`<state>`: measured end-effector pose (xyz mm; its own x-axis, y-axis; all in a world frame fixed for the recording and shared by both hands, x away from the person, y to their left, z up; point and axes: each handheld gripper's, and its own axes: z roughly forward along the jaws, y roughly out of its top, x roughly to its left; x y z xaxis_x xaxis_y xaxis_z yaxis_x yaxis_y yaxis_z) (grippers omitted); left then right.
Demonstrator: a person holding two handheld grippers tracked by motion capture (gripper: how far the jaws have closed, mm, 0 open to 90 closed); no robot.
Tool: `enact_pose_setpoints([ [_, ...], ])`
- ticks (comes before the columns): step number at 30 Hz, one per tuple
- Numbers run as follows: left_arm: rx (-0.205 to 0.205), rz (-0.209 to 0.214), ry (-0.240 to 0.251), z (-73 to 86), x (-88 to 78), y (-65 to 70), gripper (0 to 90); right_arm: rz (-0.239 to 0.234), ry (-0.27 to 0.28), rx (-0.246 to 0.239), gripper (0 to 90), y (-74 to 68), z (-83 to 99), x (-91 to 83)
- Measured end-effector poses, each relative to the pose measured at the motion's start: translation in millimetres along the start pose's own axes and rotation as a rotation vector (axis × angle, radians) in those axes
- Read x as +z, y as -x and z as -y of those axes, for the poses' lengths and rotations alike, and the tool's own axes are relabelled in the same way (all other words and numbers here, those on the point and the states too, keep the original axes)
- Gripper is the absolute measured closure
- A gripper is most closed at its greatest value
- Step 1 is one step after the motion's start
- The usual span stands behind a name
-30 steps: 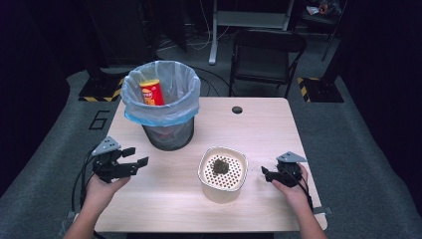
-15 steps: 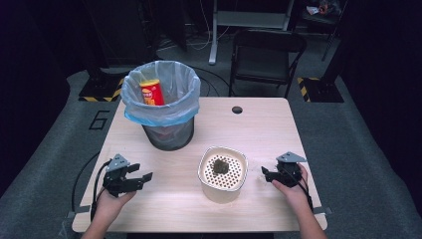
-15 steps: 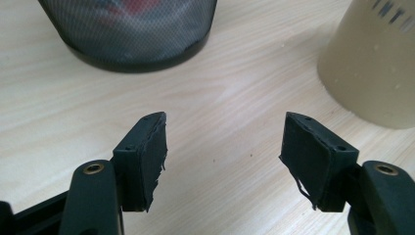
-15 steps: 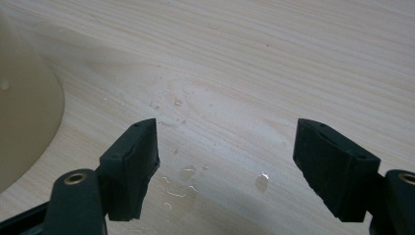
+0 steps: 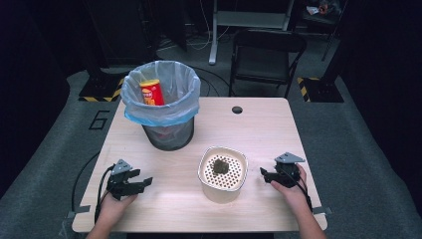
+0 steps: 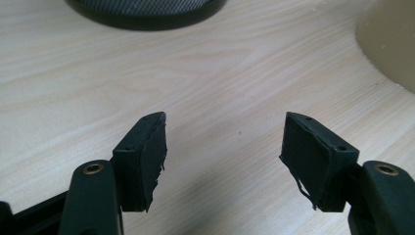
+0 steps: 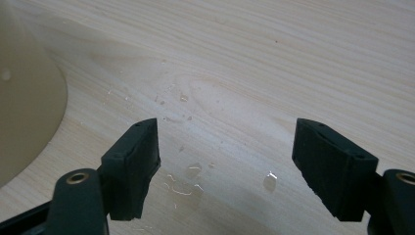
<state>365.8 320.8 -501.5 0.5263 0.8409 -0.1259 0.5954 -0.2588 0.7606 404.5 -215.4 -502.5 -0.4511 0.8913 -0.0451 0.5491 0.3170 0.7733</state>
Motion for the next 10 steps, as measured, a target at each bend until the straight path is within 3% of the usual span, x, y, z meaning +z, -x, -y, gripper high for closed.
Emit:
enact_pose_setpoints([
  [7,-0.019,-0.041,-0.026,4.8,6.0,-11.9,30.1,0.008,-0.007,0.011,25.3,5.0,2.7,0.8],
  [10,-0.037,-0.106,-0.037,8.8,7.5,-21.0,26.2,0.015,-0.011,0.017,25.2,7.3,4.4,1.7],
])
